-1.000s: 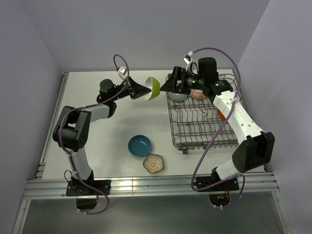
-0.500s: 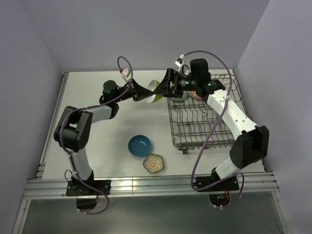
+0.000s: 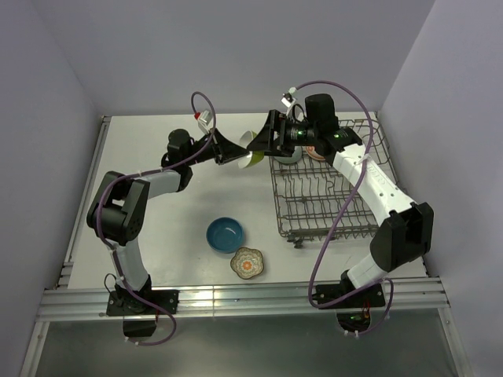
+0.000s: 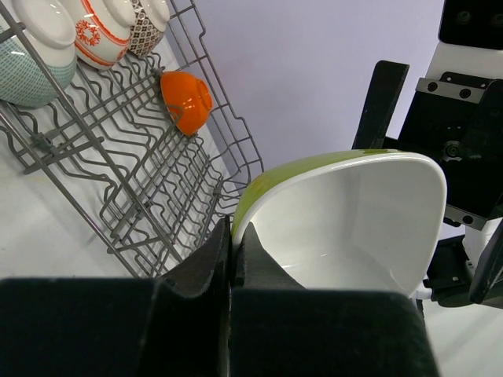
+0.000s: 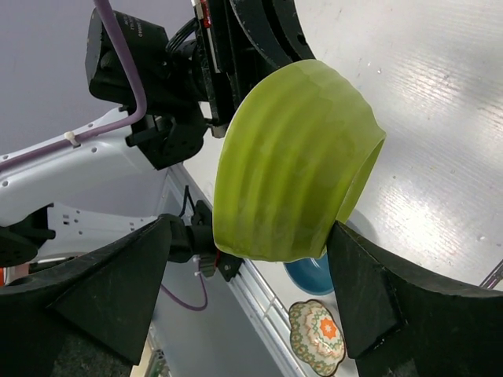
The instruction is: Load the bowls into the dish rack
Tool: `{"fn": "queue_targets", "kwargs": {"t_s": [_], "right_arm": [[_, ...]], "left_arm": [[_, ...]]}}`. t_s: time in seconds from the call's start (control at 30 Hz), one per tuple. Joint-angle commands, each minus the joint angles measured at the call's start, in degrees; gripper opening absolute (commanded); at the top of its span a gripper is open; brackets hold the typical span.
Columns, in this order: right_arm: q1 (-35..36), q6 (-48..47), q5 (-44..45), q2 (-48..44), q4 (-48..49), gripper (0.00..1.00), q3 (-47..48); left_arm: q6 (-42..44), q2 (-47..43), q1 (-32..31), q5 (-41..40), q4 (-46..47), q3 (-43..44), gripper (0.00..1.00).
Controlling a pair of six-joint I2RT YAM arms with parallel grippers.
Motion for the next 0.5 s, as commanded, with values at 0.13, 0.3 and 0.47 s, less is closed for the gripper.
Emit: {"fn": "queue_targets", "kwargs": {"t_s": [0.13,0.3,0.47], "right_arm": [[0.6,0.4,-1.7,1.5,2.7,0.77,3.4],[0.6,0.8,-2.6,2.3,3.4,0.58,3.2],[0.5,0.6,-4.1,2.8,3.5,0.00,4.0]], "left_arm": [[3.2,-2.7,-0.9,-0.8,-1.6,2.1,0.00],[3.6,-3.0,-1.2,-0.4,-1.6,2.1,0.00],[4.7,-3.2,-1.6,-0.1,-4.5,3.0,0.05]]}}
